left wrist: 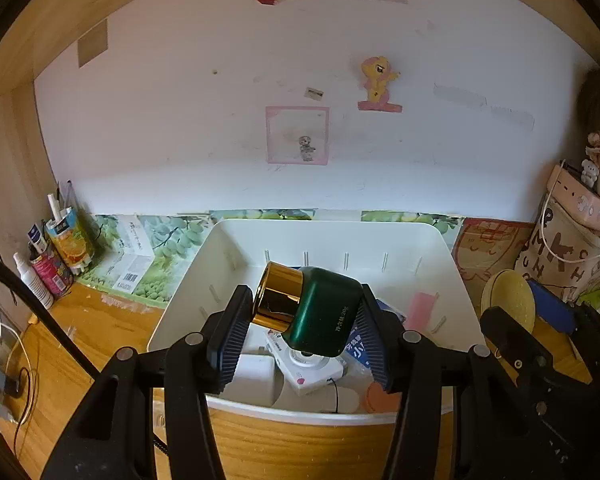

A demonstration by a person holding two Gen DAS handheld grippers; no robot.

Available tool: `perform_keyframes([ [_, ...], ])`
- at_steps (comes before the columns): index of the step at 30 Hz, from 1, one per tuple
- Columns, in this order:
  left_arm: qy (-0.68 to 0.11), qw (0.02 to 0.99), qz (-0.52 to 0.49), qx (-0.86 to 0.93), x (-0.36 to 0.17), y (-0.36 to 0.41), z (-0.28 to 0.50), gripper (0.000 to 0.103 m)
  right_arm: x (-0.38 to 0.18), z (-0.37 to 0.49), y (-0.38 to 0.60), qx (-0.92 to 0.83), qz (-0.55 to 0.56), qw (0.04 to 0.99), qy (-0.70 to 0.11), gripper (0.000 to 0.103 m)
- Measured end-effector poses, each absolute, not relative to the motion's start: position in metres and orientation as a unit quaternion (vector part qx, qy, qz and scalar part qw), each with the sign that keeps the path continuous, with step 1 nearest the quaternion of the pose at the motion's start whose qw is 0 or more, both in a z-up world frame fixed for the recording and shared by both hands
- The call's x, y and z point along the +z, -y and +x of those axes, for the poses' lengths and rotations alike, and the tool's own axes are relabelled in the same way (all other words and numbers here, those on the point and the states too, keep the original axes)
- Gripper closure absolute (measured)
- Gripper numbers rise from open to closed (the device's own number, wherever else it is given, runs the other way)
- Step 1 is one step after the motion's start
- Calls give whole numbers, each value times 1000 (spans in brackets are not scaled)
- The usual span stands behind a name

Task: Organize rigid objects
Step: 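Lift the green cylinder with the left tool while the right tool carries the gold compact over the bin, then open both tools to drop the green cylinder and gold compact into the bin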

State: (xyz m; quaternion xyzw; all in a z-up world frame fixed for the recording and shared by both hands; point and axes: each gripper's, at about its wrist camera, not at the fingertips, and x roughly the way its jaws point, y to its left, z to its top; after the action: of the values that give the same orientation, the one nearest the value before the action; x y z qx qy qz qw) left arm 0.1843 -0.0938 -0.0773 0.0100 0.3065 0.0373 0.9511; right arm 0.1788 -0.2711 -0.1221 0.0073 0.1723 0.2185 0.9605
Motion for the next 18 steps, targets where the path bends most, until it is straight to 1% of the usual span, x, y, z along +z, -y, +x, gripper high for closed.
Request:
perform_keyframes([
  [12,-324,945,26,33,-83,100,198,46,-124,200,280,212,21,960,-184,46],
  [13,-325,945,28,35,-83,101,198,46,-123,200,279,214,21,959,-184,45],
  [15,-327,944,30,37,-83,102,199,46,-123,198,279,215,24,960,-179,29],
  [16,-328,944,31,37,-83,103,198,46,-122,197,279,215,25,960,-176,27],
  [18,-317,947,33,42,-80,103,196,37,-121,196,278,215,24,961,-172,23],
])
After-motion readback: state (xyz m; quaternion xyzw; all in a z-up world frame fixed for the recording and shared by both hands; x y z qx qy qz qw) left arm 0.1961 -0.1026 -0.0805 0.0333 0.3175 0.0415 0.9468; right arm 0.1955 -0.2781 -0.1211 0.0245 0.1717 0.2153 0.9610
